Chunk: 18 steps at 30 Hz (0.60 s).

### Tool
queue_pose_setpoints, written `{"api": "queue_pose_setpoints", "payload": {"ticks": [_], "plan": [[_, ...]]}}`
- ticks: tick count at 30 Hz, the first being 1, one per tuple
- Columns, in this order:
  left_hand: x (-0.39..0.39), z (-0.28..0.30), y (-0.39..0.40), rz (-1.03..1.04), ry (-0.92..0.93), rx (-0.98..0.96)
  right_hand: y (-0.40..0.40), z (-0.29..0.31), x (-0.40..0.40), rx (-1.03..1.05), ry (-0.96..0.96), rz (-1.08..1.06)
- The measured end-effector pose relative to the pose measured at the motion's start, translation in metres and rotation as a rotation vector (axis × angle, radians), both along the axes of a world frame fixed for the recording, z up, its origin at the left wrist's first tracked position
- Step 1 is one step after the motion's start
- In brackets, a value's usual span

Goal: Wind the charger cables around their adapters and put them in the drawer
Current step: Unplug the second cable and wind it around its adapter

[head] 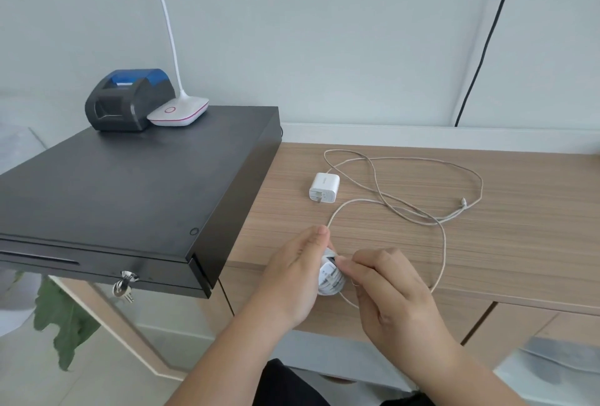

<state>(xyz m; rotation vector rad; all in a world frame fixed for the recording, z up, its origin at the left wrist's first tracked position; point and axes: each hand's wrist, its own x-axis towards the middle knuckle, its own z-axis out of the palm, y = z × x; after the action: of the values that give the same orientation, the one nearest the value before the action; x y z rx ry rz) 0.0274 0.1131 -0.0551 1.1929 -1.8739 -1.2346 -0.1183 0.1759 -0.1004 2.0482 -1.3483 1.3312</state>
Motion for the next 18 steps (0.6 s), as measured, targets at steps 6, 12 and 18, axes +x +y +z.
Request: {"api": "queue_pose_setpoints", "payload": {"ticks": [6,12,18], "plan": [[0.001,0.001,-0.002,-0.126,-0.064,-0.024,-0.001,-0.002,-0.013,0.079,0.026,0.135],[0.003,0.000,0.001,-0.193,-0.088,-0.027,0.001,0.006,-0.026,0.308,-0.323,0.400],[0.001,0.007,0.004,-0.241,0.009,0.060,0.000,0.005,-0.023,0.383,-0.665,0.551]]}}
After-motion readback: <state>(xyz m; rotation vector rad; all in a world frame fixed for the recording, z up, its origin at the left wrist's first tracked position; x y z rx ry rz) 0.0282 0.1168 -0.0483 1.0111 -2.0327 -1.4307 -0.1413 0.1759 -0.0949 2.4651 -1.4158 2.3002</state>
